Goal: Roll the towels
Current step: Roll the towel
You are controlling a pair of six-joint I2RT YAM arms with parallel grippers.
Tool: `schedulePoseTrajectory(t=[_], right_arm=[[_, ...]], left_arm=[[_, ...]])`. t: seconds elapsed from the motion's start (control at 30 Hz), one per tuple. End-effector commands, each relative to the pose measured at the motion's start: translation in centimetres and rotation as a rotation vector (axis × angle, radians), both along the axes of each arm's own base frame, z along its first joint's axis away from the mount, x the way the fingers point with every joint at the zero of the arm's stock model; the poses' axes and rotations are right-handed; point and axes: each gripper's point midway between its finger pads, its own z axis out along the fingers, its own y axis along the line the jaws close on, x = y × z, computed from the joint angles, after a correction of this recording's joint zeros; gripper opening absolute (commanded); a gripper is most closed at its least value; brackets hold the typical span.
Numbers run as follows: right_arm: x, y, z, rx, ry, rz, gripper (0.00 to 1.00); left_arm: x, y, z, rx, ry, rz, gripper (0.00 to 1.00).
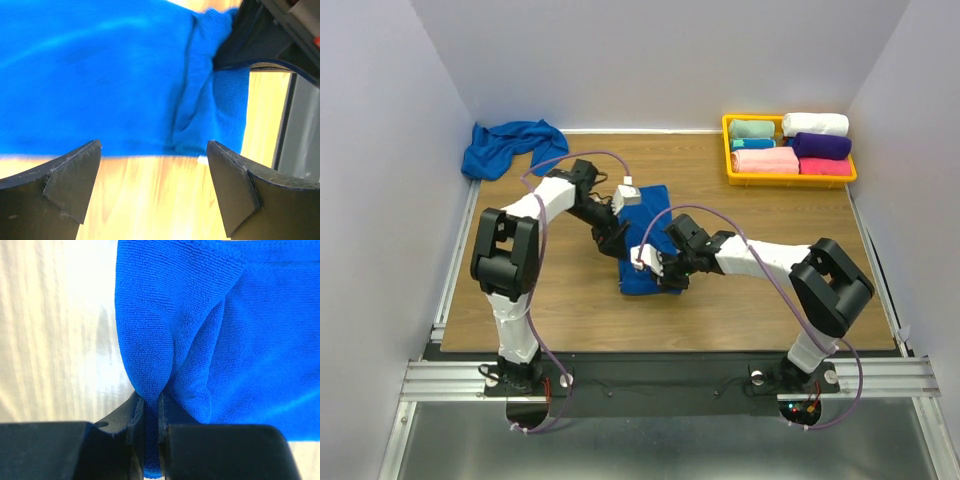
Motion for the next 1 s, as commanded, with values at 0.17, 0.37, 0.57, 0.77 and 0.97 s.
schedulePoseTrajectory(t=[0.17,0.37,0.57,0.77,0.97], right_arm=[[-3.4,0.6,1.1,-0.031,0.462,-0.120,0.01],[-3.7,0.8,1.0,-0.026,0.763,-0.198,0.01],[-2.7,1.4,1.2,0.018,0.967,-0.244,0.01],[-2.5,1.0,-0.2,-0.010,1.096,-0.272,0.01],[-2.6,0.3,-2.1,-0.052,1.173,-0.295,0.01]], left_arm=[[3.8,7.1,5.7,-0.130,-0.142,0.307,0.99],[2.6,9.9,10.2,-0.080,-0.485,0.371,0.99],[-5.0,7.0,8.7,0.046,-0.830,0.123,0.99],[-10.4,3.3,5.1,0.074,-1.053,-0.102,0.99],[-10.7,-0.4,4.2,0.045,-1.200,-0.223,0.99]])
